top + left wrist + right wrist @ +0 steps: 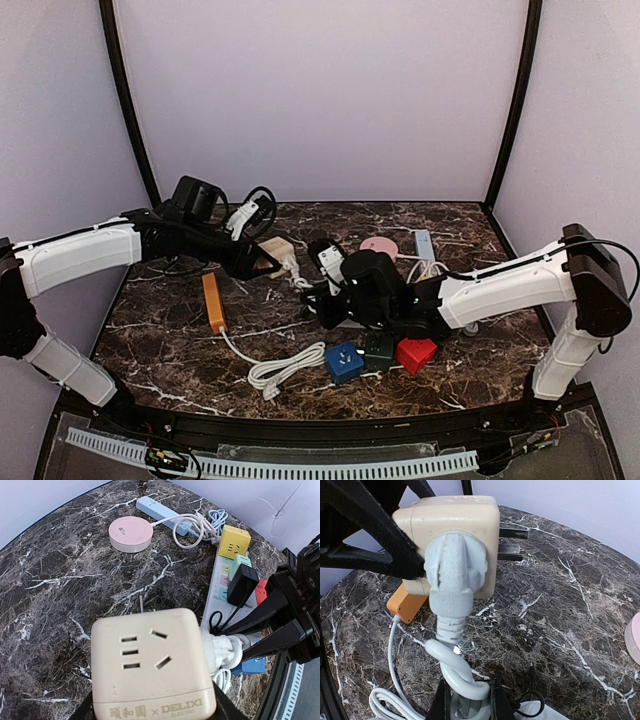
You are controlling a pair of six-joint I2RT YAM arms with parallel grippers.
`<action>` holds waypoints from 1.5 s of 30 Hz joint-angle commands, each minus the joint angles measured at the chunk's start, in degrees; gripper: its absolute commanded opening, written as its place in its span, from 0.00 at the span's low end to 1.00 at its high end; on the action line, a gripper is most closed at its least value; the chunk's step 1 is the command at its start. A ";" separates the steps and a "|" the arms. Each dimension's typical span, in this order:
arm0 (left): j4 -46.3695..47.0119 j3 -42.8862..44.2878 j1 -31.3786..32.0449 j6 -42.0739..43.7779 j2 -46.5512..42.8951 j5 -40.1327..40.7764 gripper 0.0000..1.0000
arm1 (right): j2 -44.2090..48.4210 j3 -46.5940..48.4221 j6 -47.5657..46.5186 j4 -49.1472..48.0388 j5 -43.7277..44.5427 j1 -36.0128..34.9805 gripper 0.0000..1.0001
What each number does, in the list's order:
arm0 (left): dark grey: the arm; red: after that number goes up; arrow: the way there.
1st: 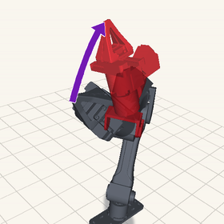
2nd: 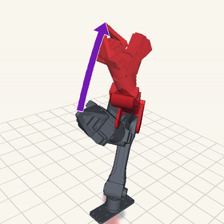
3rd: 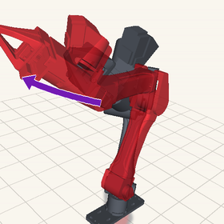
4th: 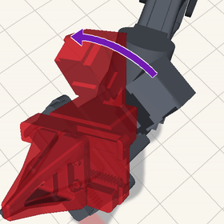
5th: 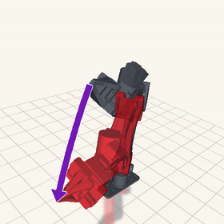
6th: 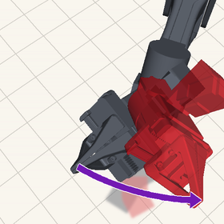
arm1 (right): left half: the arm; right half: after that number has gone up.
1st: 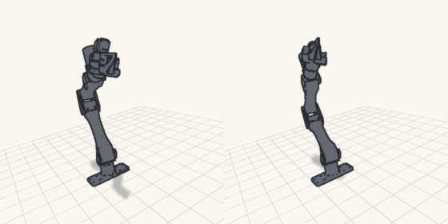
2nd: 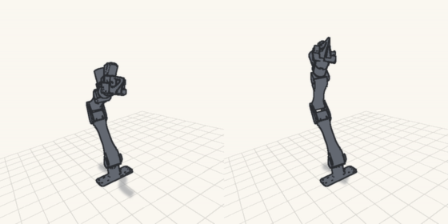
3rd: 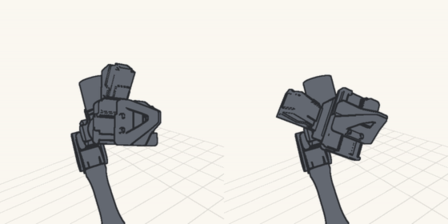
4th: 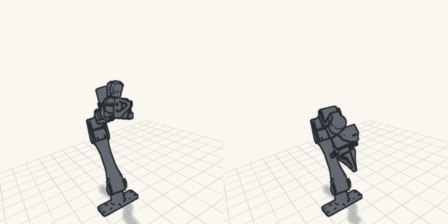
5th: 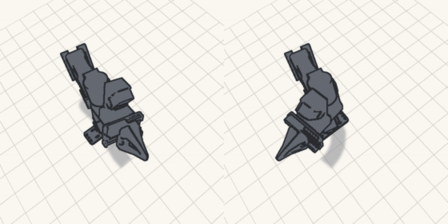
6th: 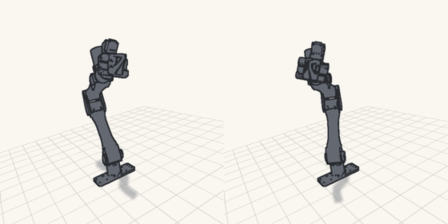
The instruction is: Pull the plug off the socket
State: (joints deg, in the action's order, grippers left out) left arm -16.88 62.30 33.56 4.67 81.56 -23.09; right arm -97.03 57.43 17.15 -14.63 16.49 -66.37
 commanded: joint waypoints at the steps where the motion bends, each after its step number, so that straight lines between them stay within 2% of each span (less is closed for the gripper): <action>1: -6.37 -0.17 -2.27 5.34 0.51 21.00 0.01 | 7.00 -1.18 -0.97 -10.13 1.38 -1.54 0.00; 7: -6.39 -0.14 -2.36 5.68 0.21 23.91 0.01 | 8.21 -1.94 -1.10 -9.52 1.68 -1.57 0.00; 12: -3.74 -0.34 -2.45 2.93 0.02 10.26 0.01 | 8.01 -2.32 -0.02 -7.68 1.26 -1.54 0.00; 13: -3.23 -0.56 -2.45 1.61 -0.03 6.00 0.01 | 8.07 -2.55 0.56 -7.67 1.22 -1.52 0.06; 15: -1.68 -0.84 -2.45 -0.48 -0.16 0.78 0.01 | 8.38 -3.16 1.39 -8.05 0.89 -1.56 0.33; 16: -1.09 -0.90 -2.45 -0.99 -0.17 -0.50 0.01 | 8.50 -3.28 1.60 -8.13 0.59 -1.50 0.50; 17: -0.89 -1.01 -2.45 -1.92 -0.21 -2.58 0.01 | 8.67 -3.29 1.73 -8.09 0.21 -1.56 0.59; 21: -0.17 -1.09 -2.45 -3.55 -0.83 -5.24 0.01 | 8.71 -2.52 2.09 -7.18 -1.51 -1.48 0.79; 26: 0.01 -1.33 -2.45 -4.03 -1.88 -6.97 0.01 | 8.41 -1.71 3.80 -6.27 -5.43 -0.87 0.93; 30: 0.16 -1.19 -2.45 -4.31 -1.79 -8.69 0.01 | 6.67 -0.70 4.35 -5.36 -12.90 0.87 0.95; 37: 1.73 -1.57 -2.45 -5.72 -1.41 -12.93 0.01 | 1.95 2.17 2.82 -2.42 -10.82 1.40 0.92; 41: 2.91 -2.04 -2.45 -6.68 -1.65 -14.77 0.01 | -1.96 6.26 3.92 -0.04 -9.82 2.82 0.84; 45: 3.07 -2.30 -2.45 -6.36 -2.34 -14.27 0.01 | -4.60 9.07 2.49 1.12 -9.26 3.39 0.68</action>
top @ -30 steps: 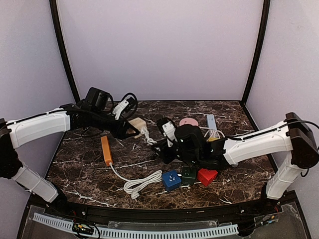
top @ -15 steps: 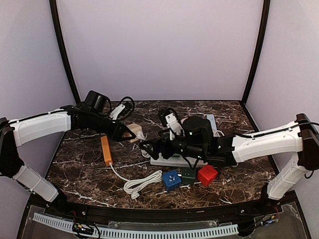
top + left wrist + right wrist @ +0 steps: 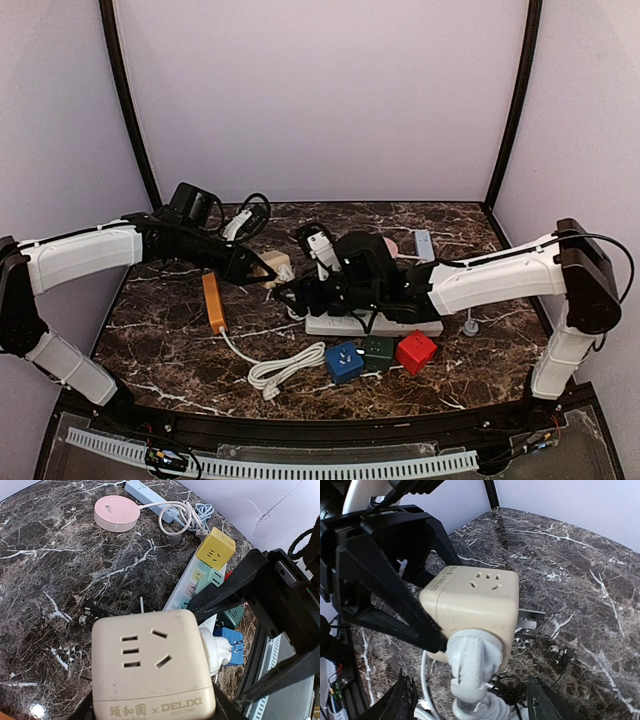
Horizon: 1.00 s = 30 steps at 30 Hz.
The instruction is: Pull the plug off the socket
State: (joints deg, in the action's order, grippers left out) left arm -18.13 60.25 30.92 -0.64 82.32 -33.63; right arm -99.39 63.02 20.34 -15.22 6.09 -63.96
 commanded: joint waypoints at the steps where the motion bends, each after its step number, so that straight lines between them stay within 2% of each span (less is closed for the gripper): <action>1: 4.33 -0.28 0.20 -0.99 -3.26 -3.69 0.01 | -2.57 3.86 -0.90 1.75 0.94 1.02 0.62; 8: 3.60 -0.24 0.28 -0.28 -3.82 -1.21 0.01 | -4.37 6.08 -0.70 1.81 -0.82 1.23 0.15; 9: 3.44 -0.27 0.28 -0.13 -3.96 -0.53 0.01 | -4.44 6.24 -0.61 1.86 -0.99 1.28 0.12; 12: 3.17 -0.40 0.28 0.28 -4.42 1.35 0.01 | -5.06 6.65 -0.30 2.39 -1.76 1.30 0.10; 16: 3.42 -0.44 0.28 0.29 -4.70 1.19 0.01 | -6.43 7.62 0.35 3.77 -2.63 1.25 0.18; 22: 3.52 -0.51 0.22 0.29 -4.58 1.09 0.01 | -7.12 8.08 0.59 4.71 -1.34 1.29 0.19; 23: 3.53 -0.54 0.25 0.29 -4.56 0.99 0.01 | -7.20 8.22 0.58 4.89 -1.29 1.32 0.18; 27: 3.48 -0.57 0.28 0.29 -4.45 1.35 0.01 | -6.79 8.22 0.65 4.88 -0.30 1.33 0.00; 30: 2.79 -0.58 0.28 2.28 -4.28 2.64 0.01 | -5.53 8.08 0.29 4.56 -0.08 1.35 0.00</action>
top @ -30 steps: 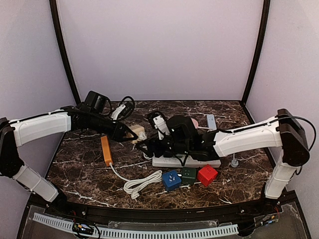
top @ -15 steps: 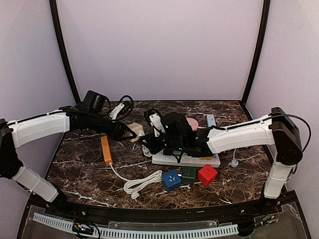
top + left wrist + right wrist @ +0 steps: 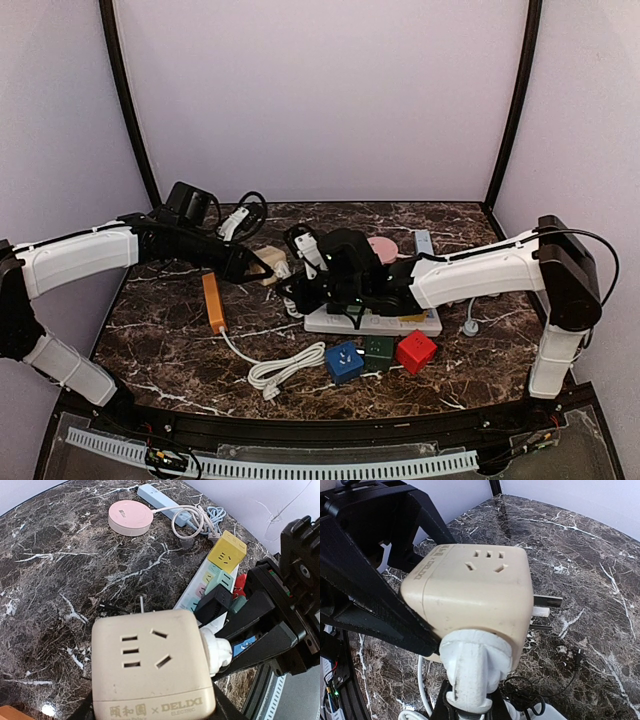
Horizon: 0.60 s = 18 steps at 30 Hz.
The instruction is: Pull the plug off the socket
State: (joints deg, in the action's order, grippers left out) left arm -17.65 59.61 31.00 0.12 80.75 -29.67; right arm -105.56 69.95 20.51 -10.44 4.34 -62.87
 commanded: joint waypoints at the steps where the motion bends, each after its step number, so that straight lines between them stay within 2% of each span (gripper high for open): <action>1: 2.07 0.11 0.20 2.16 -2.66 0.26 0.01 | 1.07 1.15 0.00 -0.32 1.71 0.19 0.00; 10: -3.76 1.42 2.25 7.91 -1.04 15.75 0.01 | 6.84 -2.79 -0.21 -6.02 1.97 0.26 0.00; 15: -4.93 2.09 2.65 8.67 -0.25 18.87 0.01 | 8.33 -4.09 -0.20 -7.29 2.50 0.23 0.00; 18: -4.66 2.08 2.66 8.37 -0.51 17.05 0.01 | 7.95 -4.67 -0.14 -7.27 3.03 0.25 0.00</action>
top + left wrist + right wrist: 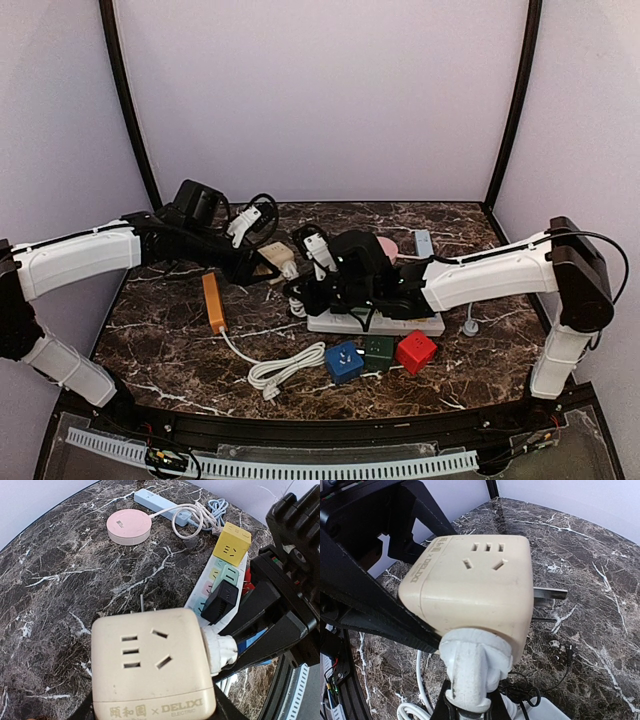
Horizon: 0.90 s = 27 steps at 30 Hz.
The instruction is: Pull the plug off the socket
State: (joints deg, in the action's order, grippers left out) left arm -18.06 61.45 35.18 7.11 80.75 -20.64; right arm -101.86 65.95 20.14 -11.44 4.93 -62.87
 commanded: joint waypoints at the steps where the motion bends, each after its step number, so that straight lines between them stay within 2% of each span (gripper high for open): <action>1: -3.86 0.20 -1.52 1.12 -0.68 7.04 0.01 | 3.92 -0.77 0.31 -6.23 2.52 0.22 0.00; 5: -2.38 0.18 -1.95 -0.73 -1.31 0.49 0.01 | 2.47 -1.40 0.88 -5.85 3.36 0.21 0.00; 13: 4.13 -1.02 -4.88 -5.93 -3.73 -19.13 0.01 | -1.26 -1.57 2.32 -4.03 5.35 0.36 0.00; 17: 8.23 -2.02 -5.90 -9.58 -4.38 -26.42 0.01 | -2.99 -0.94 2.91 -3.14 6.05 0.61 0.00; 21: 10.26 -2.41 -6.85 -11.58 -4.46 -28.85 0.01 | -3.48 -1.17 3.89 -2.97 5.98 0.91 0.00; 27: 8.23 -1.94 -6.97 -9.68 -4.12 -27.02 0.01 | -2.38 -1.16 3.30 -2.87 6.09 1.08 0.00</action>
State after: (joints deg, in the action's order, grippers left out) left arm -13.50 58.54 28.08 -1.89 80.66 -39.16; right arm -103.00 65.17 21.78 -18.41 5.69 -63.33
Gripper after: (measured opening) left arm 0.520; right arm 0.053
